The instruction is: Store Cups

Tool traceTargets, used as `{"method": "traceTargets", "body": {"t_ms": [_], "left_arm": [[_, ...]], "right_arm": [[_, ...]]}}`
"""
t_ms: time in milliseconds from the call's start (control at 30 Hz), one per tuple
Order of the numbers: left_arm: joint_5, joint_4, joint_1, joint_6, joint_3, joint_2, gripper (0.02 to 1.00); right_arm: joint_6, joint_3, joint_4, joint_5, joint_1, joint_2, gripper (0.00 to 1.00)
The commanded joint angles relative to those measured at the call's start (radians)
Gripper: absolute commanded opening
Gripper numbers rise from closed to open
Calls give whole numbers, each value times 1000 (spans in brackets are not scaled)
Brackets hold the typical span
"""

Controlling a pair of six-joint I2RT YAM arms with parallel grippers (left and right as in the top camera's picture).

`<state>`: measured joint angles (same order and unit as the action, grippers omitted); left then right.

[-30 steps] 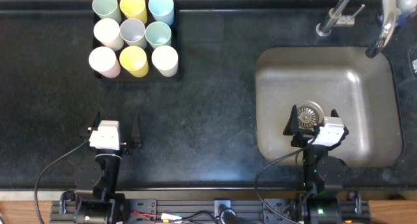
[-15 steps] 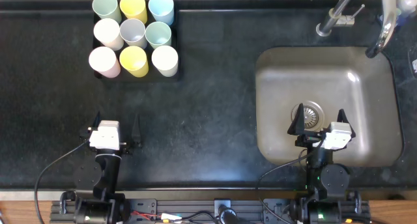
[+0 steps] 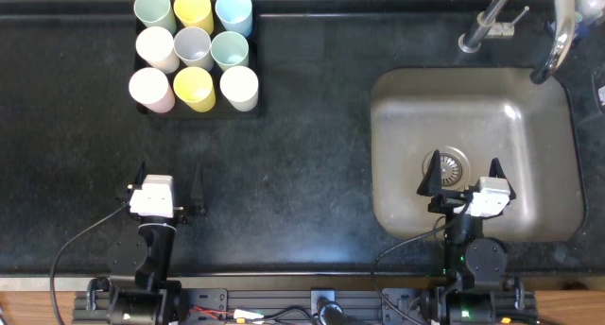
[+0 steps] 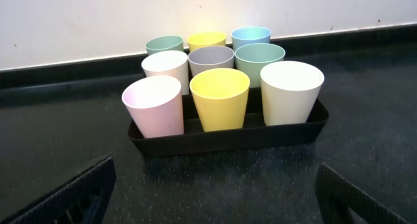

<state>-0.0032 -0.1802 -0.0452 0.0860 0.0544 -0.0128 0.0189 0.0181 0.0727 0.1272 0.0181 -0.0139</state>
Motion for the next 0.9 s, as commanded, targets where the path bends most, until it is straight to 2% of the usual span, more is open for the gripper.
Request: {"method": "traceTargets", "body": {"t_ms": [33, 900], "left_arm": [[10, 2, 6, 18, -4, 10, 998], [10, 2, 6, 18, -4, 10, 1000]], "right_arm": [[0, -13, -3, -6, 3, 9, 998], [0, -13, -3, -6, 3, 9, 996]]}}
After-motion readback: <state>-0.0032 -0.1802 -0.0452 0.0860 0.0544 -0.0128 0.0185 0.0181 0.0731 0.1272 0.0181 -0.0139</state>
